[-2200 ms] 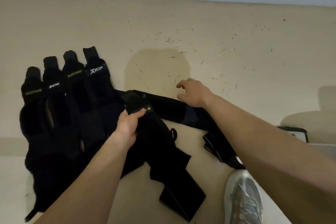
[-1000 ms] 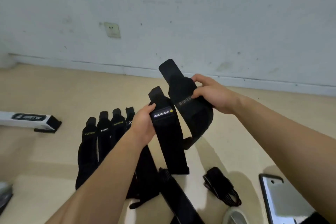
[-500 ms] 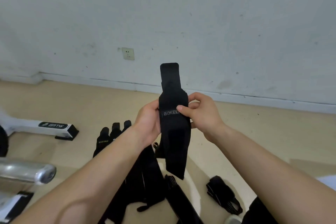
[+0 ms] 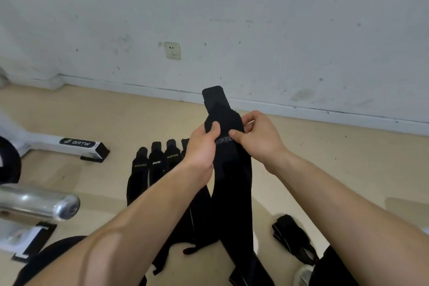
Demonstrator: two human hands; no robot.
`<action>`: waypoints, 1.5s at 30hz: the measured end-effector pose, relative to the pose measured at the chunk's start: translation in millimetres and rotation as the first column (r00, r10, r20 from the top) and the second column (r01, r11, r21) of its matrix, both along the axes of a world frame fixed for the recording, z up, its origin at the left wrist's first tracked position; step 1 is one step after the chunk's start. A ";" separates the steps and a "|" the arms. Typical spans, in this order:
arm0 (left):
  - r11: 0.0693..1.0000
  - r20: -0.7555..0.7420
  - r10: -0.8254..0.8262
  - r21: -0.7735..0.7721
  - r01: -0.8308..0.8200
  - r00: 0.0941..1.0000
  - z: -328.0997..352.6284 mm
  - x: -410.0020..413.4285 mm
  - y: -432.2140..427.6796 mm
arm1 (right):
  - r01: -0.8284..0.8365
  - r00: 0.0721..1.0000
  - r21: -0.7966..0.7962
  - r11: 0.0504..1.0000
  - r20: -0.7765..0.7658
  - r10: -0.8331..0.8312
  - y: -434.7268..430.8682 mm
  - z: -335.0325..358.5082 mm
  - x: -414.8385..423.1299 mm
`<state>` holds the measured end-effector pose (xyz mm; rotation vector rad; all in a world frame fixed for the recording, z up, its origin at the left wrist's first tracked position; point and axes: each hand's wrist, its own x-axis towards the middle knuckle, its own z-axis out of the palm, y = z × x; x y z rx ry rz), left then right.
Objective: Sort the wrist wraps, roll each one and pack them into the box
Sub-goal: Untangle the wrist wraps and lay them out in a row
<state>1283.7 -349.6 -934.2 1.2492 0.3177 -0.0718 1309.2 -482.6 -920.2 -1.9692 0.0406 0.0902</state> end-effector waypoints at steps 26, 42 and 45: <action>0.939 -0.328 0.292 -0.079 -0.334 0.898 -133.7 118.3 45.6 | -0.263 0.751 0.147 0.953 -0.589 0.298 -58.0 -215.9 -18.6; 0.643 -0.203 -0.049 0.743 0.186 0.978 -303.2 176.3 52.6 | -0.065 0.713 -0.028 0.997 -0.700 0.027 8.0 -377.8 87.6; 0.210 -0.386 -0.351 0.855 0.474 0.853 -348.8 139.6 40.6 | -0.069 0.724 -0.042 0.997 -0.689 0.021 1.3 -379.0 70.4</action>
